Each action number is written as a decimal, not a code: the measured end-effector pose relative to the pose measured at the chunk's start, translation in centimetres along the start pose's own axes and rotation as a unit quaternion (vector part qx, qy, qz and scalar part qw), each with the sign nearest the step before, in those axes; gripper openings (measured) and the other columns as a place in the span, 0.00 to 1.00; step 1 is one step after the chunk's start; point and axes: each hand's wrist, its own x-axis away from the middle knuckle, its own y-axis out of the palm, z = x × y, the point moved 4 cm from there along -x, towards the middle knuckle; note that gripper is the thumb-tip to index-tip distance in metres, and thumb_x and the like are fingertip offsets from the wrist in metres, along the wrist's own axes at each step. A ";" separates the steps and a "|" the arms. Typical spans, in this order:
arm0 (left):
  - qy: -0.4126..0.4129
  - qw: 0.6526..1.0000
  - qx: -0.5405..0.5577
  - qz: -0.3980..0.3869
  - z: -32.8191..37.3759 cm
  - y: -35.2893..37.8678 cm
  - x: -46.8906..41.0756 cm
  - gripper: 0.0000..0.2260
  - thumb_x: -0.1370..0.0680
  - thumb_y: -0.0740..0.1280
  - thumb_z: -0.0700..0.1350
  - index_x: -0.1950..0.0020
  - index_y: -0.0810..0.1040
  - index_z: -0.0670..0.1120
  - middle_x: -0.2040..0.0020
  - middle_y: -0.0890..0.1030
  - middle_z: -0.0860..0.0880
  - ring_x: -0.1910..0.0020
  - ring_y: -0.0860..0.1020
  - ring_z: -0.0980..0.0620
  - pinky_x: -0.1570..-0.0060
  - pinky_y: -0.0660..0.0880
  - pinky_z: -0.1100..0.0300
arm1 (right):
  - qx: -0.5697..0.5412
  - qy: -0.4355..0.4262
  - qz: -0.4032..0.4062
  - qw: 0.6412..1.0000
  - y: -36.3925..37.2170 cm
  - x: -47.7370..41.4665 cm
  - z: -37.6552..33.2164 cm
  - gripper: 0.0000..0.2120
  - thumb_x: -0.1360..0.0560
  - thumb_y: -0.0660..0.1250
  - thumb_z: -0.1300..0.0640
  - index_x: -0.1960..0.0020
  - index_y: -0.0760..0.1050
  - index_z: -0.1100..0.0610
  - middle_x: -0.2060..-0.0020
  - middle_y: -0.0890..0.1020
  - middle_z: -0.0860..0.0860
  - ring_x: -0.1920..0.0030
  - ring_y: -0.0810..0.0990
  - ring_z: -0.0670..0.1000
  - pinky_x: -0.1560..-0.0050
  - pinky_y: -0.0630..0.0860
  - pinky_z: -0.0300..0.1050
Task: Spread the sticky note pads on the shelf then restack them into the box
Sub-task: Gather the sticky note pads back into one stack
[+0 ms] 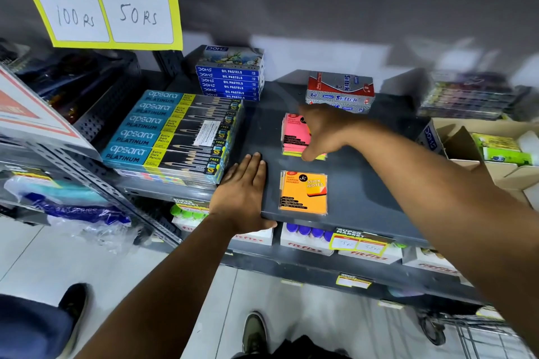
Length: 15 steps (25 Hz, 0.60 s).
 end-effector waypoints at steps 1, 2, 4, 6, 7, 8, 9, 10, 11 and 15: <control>-0.005 1.000 0.001 -0.001 0.0 0.0 0.0 0.57 0.37 0.66 0.71 0.23 0.40 0.43 0.21 0.41 0.44 0.23 0.40 0.48 0.27 0.40 0.53 | 0.017 -0.010 -0.002 1.000 -0.1 1.4 -0.7 0.38 0.41 0.79 0.49 0.37 0.64 0.55 0.53 0.77 0.51 0.55 0.78 0.54 0.60 0.78 0.46; -0.010 1.000 0.001 0.000 0.0 0.1 0.0 0.57 0.37 0.66 0.71 0.24 0.40 0.43 0.21 0.40 0.45 0.24 0.39 0.49 0.26 0.40 0.53 | 0.041 -0.023 -0.004 0.999 0.2 2.7 -1.4 0.39 0.42 0.78 0.48 0.37 0.64 0.54 0.54 0.77 0.51 0.56 0.78 0.54 0.60 0.78 0.47; -0.015 1.000 -0.002 0.001 0.1 -0.1 0.0 0.57 0.37 0.67 0.71 0.24 0.40 0.43 0.21 0.41 0.45 0.24 0.39 0.49 0.25 0.41 0.53 | 0.083 -0.037 -0.013 0.996 1.8 5.1 -2.5 0.43 0.44 0.77 0.46 0.34 0.64 0.54 0.48 0.79 0.51 0.51 0.79 0.55 0.55 0.80 0.49; -0.015 1.000 -0.004 0.002 0.2 -0.2 0.1 0.58 0.38 0.67 0.71 0.24 0.40 0.42 0.21 0.42 0.44 0.23 0.41 0.48 0.25 0.42 0.52 | 0.095 -0.031 -0.026 0.995 3.5 6.3 -3.0 0.45 0.43 0.77 0.45 0.30 0.64 0.55 0.40 0.77 0.52 0.42 0.77 0.57 0.48 0.79 0.49; -0.016 1.000 -0.003 0.002 0.3 -0.3 0.2 0.59 0.38 0.68 0.71 0.24 0.41 0.41 0.21 0.42 0.44 0.23 0.41 0.48 0.25 0.42 0.52 | 0.097 -0.025 -0.029 0.995 4.2 6.5 -3.0 0.44 0.42 0.77 0.45 0.31 0.64 0.55 0.39 0.76 0.53 0.40 0.77 0.56 0.48 0.77 0.48; -0.018 1.000 -0.003 0.000 0.3 -0.3 0.2 0.59 0.39 0.68 0.71 0.24 0.42 0.41 0.21 0.43 0.43 0.23 0.42 0.48 0.25 0.42 0.52 | 0.101 -0.020 -0.031 0.994 4.7 6.6 -3.1 0.43 0.42 0.77 0.45 0.32 0.66 0.56 0.39 0.76 0.53 0.40 0.76 0.56 0.48 0.76 0.46; -0.017 1.000 -0.002 -0.001 0.3 -0.3 0.2 0.60 0.40 0.69 0.71 0.24 0.43 0.40 0.21 0.44 0.43 0.23 0.42 0.47 0.25 0.42 0.52 | 0.104 -0.015 -0.029 0.994 5.0 6.6 -3.1 0.42 0.42 0.77 0.45 0.33 0.66 0.56 0.39 0.76 0.53 0.39 0.76 0.56 0.48 0.75 0.46; -0.015 1.000 -0.003 -0.002 0.4 -0.3 0.2 0.60 0.41 0.70 0.71 0.24 0.43 0.40 0.21 0.45 0.42 0.23 0.43 0.47 0.25 0.42 0.52 | 0.104 -0.010 -0.026 0.994 5.2 6.6 -3.0 0.41 0.42 0.77 0.45 0.33 0.67 0.56 0.38 0.76 0.53 0.39 0.76 0.56 0.48 0.75 0.46; -0.014 1.000 -0.003 -0.002 0.4 -0.3 0.2 0.61 0.41 0.70 0.71 0.24 0.44 0.40 0.21 0.45 0.42 0.23 0.43 0.46 0.25 0.42 0.52 | 0.101 -0.006 -0.021 0.995 5.4 6.6 -3.0 0.41 0.41 0.77 0.44 0.34 0.67 0.56 0.38 0.76 0.53 0.39 0.76 0.56 0.47 0.75 0.46; -0.013 1.000 -0.006 -0.007 0.4 -0.1 0.3 0.61 0.41 0.70 0.72 0.24 0.43 0.39 0.21 0.44 0.42 0.23 0.42 0.46 0.25 0.42 0.52 | 0.080 0.007 -0.007 0.997 5.7 6.4 -2.9 0.36 0.41 0.77 0.44 0.37 0.70 0.55 0.42 0.76 0.53 0.41 0.76 0.56 0.49 0.73 0.45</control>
